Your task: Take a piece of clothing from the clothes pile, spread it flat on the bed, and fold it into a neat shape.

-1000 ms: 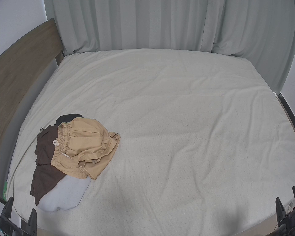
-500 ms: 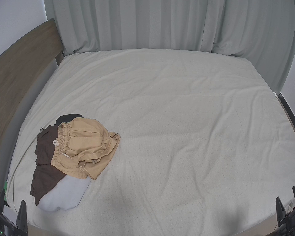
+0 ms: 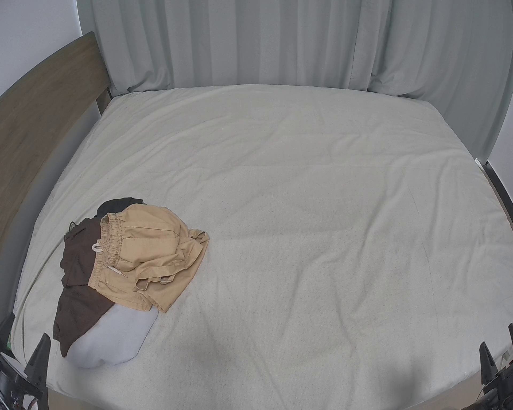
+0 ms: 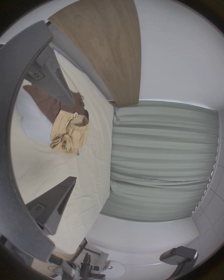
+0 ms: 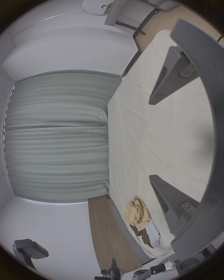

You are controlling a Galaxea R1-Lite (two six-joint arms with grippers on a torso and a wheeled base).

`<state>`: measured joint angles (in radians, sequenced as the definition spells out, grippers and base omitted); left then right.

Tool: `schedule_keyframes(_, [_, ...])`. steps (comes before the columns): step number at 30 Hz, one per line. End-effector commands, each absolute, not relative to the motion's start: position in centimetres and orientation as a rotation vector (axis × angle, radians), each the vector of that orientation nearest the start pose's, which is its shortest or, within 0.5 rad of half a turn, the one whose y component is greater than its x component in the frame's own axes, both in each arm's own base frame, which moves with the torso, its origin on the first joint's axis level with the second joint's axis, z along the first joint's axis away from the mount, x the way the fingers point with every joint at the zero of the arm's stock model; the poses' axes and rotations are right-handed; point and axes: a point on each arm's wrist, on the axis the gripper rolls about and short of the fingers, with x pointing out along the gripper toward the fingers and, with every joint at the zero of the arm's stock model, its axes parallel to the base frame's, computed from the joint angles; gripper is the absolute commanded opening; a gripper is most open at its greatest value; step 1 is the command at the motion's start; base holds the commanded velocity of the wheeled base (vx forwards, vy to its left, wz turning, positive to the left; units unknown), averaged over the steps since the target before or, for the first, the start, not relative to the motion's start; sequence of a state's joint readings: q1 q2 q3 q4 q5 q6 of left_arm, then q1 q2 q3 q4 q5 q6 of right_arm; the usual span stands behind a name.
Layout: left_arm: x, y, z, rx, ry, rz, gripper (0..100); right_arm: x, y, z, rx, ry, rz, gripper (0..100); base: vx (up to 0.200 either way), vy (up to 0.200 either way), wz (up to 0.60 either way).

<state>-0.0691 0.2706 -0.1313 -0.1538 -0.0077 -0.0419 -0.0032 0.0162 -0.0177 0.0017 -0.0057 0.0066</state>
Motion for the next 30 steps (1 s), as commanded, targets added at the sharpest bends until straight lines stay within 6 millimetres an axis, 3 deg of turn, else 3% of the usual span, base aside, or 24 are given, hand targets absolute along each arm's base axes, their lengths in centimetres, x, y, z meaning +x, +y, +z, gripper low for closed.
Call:
schedule_keyframes(1, [0.2, -0.1, 13.4, -0.071, 0.042, -0.143, 100, -2.2, 0.0, 7.6, 0.006, 0.012, -0.009, 100, 0.000, 0.000, 0.00])
schedule_keyframes(8, [2.6, -0.6, 14.9, -0.240, 0.172, -0.222, 100, -2.2, 0.0, 7.6, 0.006, 0.012, -0.008, 100, 0.000, 0.000, 0.00])
schedule_keyframes(17, [5.6, -1.1, 16.8, -0.263, 0.226, -0.233, 100, -2.2, 0.0, 7.6, 0.006, 0.012, -0.005, 100, 0.000, 0.000, 0.00])
schedule_keyframes(30, [9.2, -1.7, 17.1, -0.270, 0.285, -0.291, 100, -2.2, 0.0, 7.6, 0.005, 0.012, -0.003, 100, 0.000, 0.000, 0.00])
